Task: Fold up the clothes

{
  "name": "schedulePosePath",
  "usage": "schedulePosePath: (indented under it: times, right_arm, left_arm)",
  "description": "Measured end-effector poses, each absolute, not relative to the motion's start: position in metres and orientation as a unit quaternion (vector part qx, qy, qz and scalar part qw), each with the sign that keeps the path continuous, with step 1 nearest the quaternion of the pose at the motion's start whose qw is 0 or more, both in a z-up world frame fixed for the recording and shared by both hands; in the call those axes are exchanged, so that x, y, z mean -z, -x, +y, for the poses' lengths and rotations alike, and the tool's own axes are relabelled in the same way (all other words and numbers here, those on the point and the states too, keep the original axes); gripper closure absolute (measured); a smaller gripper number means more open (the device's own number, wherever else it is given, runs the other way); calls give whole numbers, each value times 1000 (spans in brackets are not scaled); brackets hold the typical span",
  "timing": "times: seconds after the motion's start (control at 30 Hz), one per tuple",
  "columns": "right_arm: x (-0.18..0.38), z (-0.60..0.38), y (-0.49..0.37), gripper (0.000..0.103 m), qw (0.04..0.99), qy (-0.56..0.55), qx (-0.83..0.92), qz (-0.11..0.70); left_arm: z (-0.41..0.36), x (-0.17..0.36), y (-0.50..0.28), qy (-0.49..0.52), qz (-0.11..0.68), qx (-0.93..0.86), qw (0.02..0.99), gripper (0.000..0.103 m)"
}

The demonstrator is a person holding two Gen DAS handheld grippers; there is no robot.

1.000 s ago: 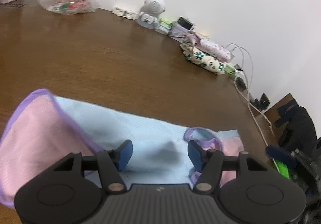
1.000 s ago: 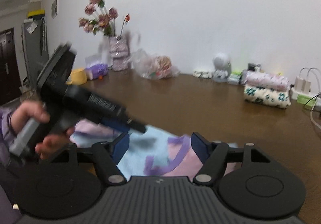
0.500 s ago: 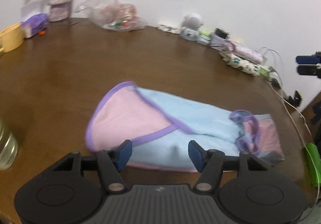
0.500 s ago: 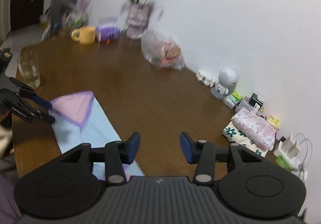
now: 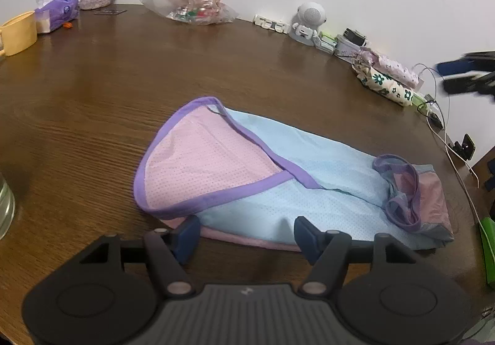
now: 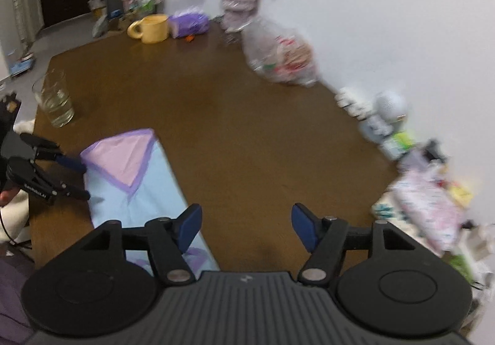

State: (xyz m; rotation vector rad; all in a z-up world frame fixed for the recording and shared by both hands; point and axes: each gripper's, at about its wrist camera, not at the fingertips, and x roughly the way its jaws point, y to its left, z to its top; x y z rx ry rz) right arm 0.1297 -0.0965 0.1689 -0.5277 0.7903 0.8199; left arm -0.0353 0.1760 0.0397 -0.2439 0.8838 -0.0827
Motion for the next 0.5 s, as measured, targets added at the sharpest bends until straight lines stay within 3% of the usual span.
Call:
schedulePosePath:
  times: [0.2,0.43,0.5]
  right_arm:
    - [-114,-55,-153,38,784,229,-416,399]
    - [-65,9,-145,40,769,255,-461,363]
    - [-57,24,-143,42,776,254,-454,355]
  left_arm:
    - [168,-47,43,90,421,17,903,37]
    - [156,-47,41,38,422,-32,905,37]
    - [156,-45,31,29,420,-30,907,45]
